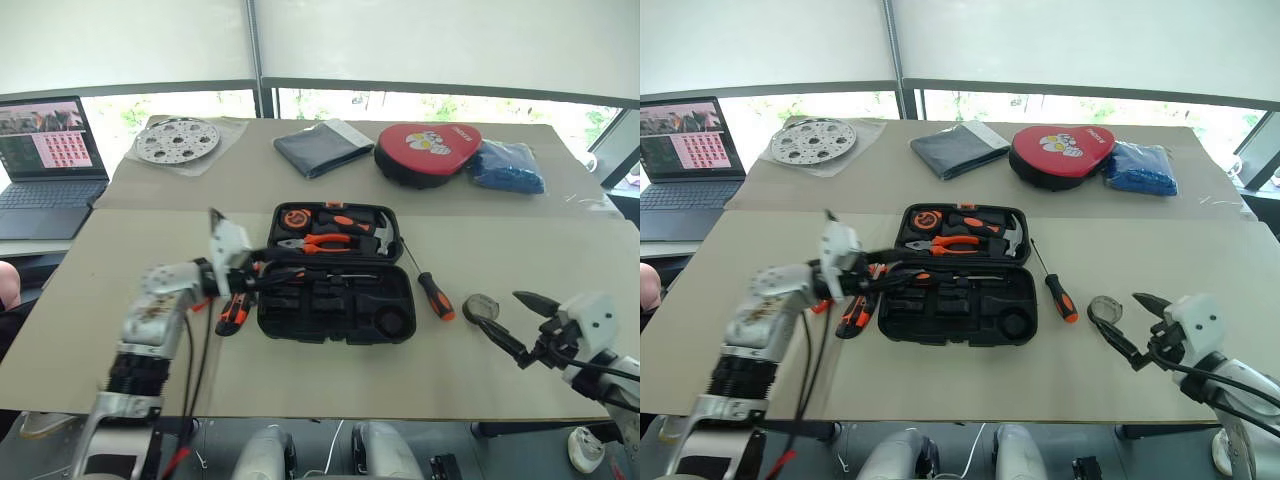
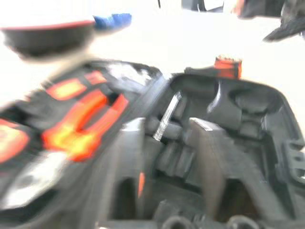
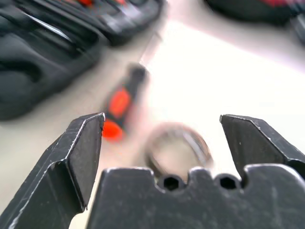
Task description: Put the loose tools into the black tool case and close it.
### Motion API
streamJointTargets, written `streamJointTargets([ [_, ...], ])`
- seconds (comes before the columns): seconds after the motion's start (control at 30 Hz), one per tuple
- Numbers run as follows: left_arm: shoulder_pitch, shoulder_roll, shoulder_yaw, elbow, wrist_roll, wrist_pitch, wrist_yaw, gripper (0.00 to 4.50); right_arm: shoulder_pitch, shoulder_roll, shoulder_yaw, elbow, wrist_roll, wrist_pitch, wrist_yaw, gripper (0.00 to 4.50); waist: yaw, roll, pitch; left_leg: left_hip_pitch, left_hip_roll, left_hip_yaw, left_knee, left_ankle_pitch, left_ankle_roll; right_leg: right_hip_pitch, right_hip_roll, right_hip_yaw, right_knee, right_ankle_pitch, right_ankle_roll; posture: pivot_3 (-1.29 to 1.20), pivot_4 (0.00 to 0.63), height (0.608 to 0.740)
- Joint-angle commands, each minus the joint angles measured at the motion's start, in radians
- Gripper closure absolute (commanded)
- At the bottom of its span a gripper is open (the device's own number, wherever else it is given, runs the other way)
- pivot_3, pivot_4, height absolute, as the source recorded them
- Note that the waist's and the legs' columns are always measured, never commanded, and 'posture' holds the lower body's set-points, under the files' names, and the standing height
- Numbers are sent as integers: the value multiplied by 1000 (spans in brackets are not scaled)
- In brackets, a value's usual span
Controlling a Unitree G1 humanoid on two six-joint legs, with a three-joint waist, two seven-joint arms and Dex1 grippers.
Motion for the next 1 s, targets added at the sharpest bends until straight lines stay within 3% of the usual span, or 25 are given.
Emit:
streamJointTargets([
  [0.03, 241, 133, 233, -189, -178, 44, -115, 833, 78, 10, -38, -35, -11, -28, 25, 0, -13, 1, 0, 0, 1, 0, -1, 0, 0, 0, 0, 0, 0, 0, 0, 0, 150, 740],
  [0.1, 314, 145, 277, -222, -238, 65, -111, 82, 76, 3, -25, -48, -17, -17, 21, 0, -17, 2, 0, 4, 1, 1, -5, -1, -1, 1, -1, 1, -1, -3, -1, 0, 150, 740],
  [0.13, 353, 155, 287, -237, -249, 71, -123, 24, 49, -4, -15, -56, -11, 5, 10, 0, -15, 1, 1, 5, 0, 1, -6, -1, -1, 2, -1, 0, -2, -3, 0, 0, 150, 740],
  [0.23, 436, 185, 286, -236, -199, -6, -195, 24, -85, -35, 26, -71, 25, 137, -30, 0, -14, 1, 2, 5, -1, 3, -5, -1, 1, 3, -3, 1, -4, -3, -5, 0, 150, 740],
  [0.47, 393, 169, 195, -250, -149, -90, -196, 24, -439, -165, 273, -20, -5, 581, -96, 0, 2, 0, 2, 6, 0, 2, -6, 3, -2, 3, 0, 1, -3, -1, -11, 0, 150, 740],
  [0.6, 401, 167, 150, -284, -134, -102, -182, 24, -585, -152, 393, 67, -70, 653, -124, 0, 4, 0, 2, 0, -1, 2, -8, 3, -2, -4, 1, 0, -3, 2, -5, 0, 150, 740],
  [0.7, 409, 168, 134, -310, -137, -101, -169, 0, -640, -154, 466, 109, -114, 659, -117, 653, 4, 0, 2, -7, -1, 2, -8, 5, -4, -11, 1, 0, -3, 2, -4, 0, 150, 740],
  [0.8, 408, 173, 136, -323, -145, -96, -157, 0, -665, -146, 490, 121, -128, 691, -126, 1695, 6, 0, 2, -10, -1, 2, -8, 5, -5, -12, 0, -1, -5, 1, -2, 0, 150, 740],
  [0.97, 398, 173, 138, -346, -164, -87, -139, 0, -684, -107, 420, 122, -147, 742, -217, 3390, 5, -1, 2, -10, -2, 2, -6, 2, 1, -10, 0, 0, -6, 1, -1, 0, 150, 740],
  [1.0, 397, 172, 138, -352, -170, -82, -135, 0, -684, -104, 398, 114, -148, 723, -227, 3441, 5, -1, 2, -10, -2, 2, -6, 2, 1, -10, 0, 0, -6, 2, -1, 0, 150, 740],
])
